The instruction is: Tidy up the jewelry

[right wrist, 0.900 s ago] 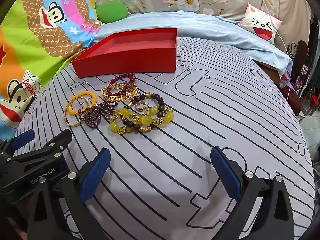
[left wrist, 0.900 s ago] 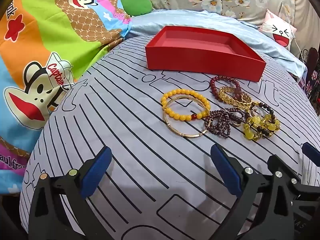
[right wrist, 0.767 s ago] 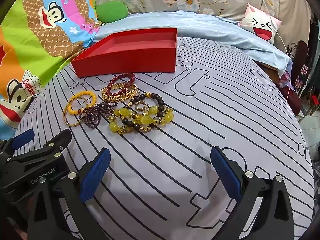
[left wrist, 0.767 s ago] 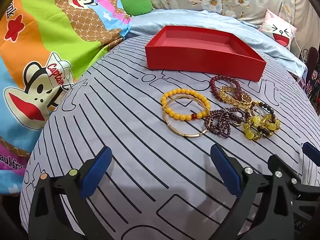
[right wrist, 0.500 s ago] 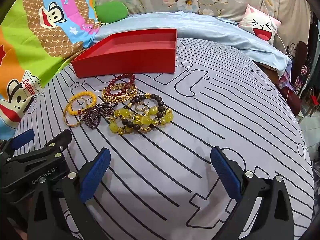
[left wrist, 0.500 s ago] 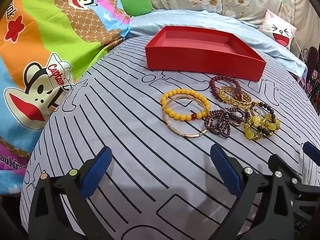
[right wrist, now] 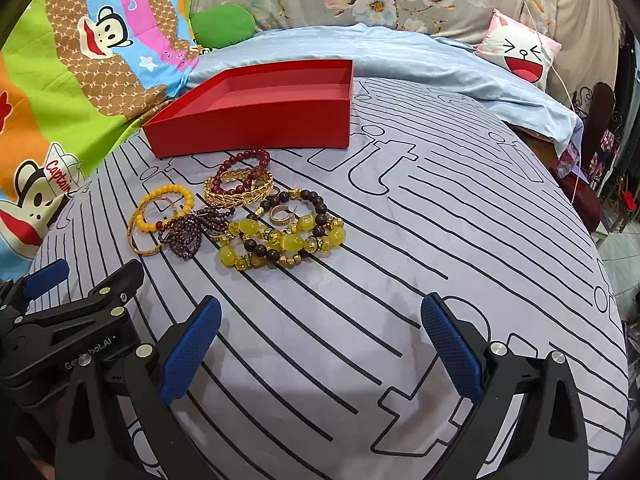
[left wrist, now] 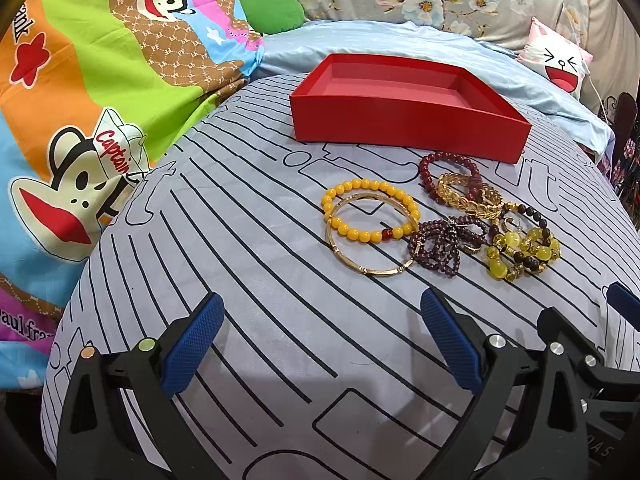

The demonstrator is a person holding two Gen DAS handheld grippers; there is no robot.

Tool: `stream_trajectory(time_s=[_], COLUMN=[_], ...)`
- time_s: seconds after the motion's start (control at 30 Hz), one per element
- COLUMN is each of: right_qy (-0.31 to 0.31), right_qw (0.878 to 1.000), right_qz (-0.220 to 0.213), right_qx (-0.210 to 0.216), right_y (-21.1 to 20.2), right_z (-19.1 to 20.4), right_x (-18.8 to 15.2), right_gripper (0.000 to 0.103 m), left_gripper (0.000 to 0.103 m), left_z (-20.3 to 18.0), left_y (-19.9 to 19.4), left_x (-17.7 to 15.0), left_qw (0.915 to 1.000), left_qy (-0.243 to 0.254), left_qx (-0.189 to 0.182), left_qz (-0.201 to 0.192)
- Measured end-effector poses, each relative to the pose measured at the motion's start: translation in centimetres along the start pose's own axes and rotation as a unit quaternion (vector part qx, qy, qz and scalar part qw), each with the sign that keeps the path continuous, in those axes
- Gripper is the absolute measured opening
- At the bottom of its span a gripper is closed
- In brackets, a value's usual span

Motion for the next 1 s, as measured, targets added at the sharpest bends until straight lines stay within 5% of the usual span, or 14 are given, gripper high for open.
stream_trajectory(time_s=[1.0], right_qy=[0.000], right_qw=[1.000], right_qz=[-0.001], right_qx=[0.001], right_y=[-0.06], right_z=[-0.05], right_x=[0.04], right_gripper=[0.097], left_gripper=[0.094], left_z=[0.37], left_y=[0.02], left_x=[0.23], left_qw=[1.0000], left_qy=[0.001], left_qx=[0.001], left_qz=[-0.001])
Point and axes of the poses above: each gripper's, at about its wrist camera, not at the fingertips, and y roughly the way its jaws point, z to its left, x to its top, the point moved 3 cm from there along y, roughly the way its jaws point, and after that the axes turned 15 degrees about y, right-handed, at the moved point
